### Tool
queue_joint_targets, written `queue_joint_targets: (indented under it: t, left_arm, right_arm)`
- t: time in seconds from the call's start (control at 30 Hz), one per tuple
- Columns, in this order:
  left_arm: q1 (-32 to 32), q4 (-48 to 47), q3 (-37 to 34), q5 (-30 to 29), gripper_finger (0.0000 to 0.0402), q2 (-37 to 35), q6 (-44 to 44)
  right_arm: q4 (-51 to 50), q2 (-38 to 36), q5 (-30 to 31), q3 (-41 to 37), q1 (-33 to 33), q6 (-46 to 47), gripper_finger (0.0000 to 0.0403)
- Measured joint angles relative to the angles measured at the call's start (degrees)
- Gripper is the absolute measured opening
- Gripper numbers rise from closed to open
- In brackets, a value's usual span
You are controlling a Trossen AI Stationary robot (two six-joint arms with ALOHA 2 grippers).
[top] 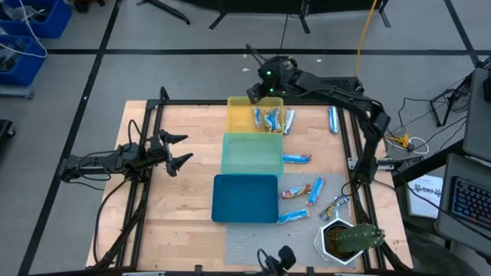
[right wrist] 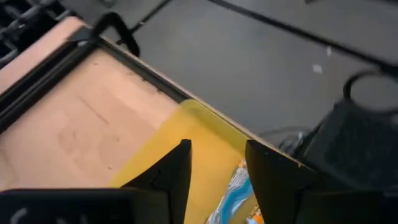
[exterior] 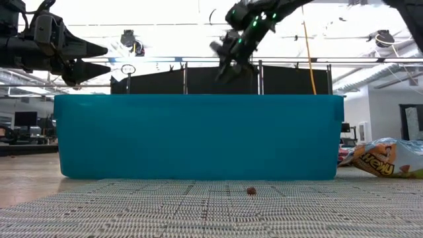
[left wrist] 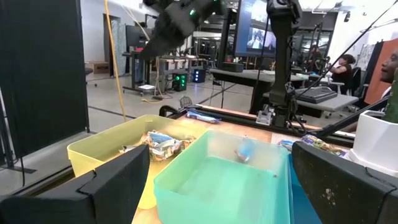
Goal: Pick and place Granola Bars by type
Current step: Put the yellow granola bar into the yellow bin
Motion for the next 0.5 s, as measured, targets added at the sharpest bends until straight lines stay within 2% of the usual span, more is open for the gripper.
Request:
queue_joint_targets:
  t: [0.1, 0.3, 0.5]
  left_arm:
    - [0.0, 0.0, 0.02, 0.12, 0.0392, 0.0, 0.0]
    - [0.01, 0.0, 0.0, 0.33, 0.0392, 0.0, -0.02]
    - [0.02, 0.0, 0.01, 0.36, 0.0392, 0.0, -0.02]
  right_arm:
    - [-1.29, -3.36, -1.45, 0.0, 0.77, -5.2, 0.016]
    - [-3.04, -10.0, -8.79, 0.02, 2.09, -14.24, 0.0195]
    - [-10.11, -16.8, -13.85, 0.02, 5.06, -22.85, 0.0228]
